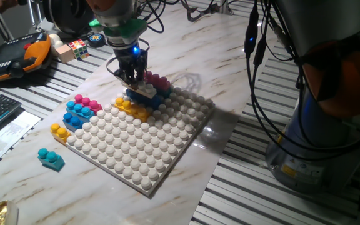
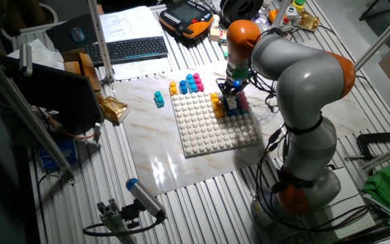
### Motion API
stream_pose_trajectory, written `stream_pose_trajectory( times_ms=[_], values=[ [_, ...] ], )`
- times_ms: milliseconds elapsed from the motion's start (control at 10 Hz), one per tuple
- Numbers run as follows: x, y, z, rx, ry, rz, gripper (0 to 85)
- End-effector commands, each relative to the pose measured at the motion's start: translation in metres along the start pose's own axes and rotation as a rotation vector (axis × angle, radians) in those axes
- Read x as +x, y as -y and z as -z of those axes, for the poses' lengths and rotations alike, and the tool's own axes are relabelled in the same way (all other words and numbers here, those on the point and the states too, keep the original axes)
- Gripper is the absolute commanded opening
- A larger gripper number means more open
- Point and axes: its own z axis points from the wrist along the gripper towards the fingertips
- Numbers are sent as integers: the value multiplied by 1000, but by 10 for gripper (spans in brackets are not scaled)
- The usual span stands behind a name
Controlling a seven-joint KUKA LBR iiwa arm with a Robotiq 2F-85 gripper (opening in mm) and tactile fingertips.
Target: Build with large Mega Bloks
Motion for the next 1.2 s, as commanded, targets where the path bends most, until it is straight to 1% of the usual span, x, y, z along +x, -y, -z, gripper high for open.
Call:
stream_pose_trajectory(
  times_ms=[0, 100, 300, 400, 700, 1100],
  values=[
    [0, 0, -4, -1, -6, 1, 7],
    [0, 0, -6, -1, -3, 4, 7],
    [0, 1, -6, -6, -12, 11, 7],
    [1, 0, -6, -5, -10, 11, 7],
    [-2, -4, -2, -4, -13, 8, 7],
    [-7, -4, 1, -1, -13, 12, 7]
  ],
)
